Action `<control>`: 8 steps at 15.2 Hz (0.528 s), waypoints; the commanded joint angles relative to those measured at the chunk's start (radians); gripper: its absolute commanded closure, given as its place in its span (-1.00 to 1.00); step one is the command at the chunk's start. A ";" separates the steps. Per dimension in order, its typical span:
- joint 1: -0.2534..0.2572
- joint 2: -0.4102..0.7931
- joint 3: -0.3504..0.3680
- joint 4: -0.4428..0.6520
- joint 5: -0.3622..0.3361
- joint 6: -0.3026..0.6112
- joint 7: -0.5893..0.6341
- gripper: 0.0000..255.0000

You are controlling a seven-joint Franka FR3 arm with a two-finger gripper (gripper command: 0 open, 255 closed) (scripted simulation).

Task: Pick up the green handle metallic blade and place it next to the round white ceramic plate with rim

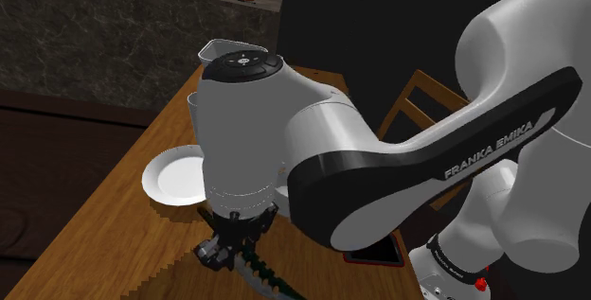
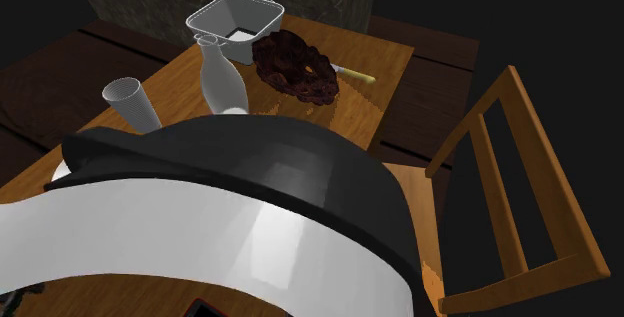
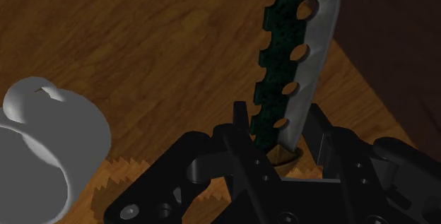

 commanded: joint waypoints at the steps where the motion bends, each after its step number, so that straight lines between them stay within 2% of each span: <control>1: 0.006 0.013 0.002 -0.010 -0.008 0.022 0.013 1.00; 8: 0.012 0.062 -0.003 -0.053 -0.037 0.108 0.031 1.00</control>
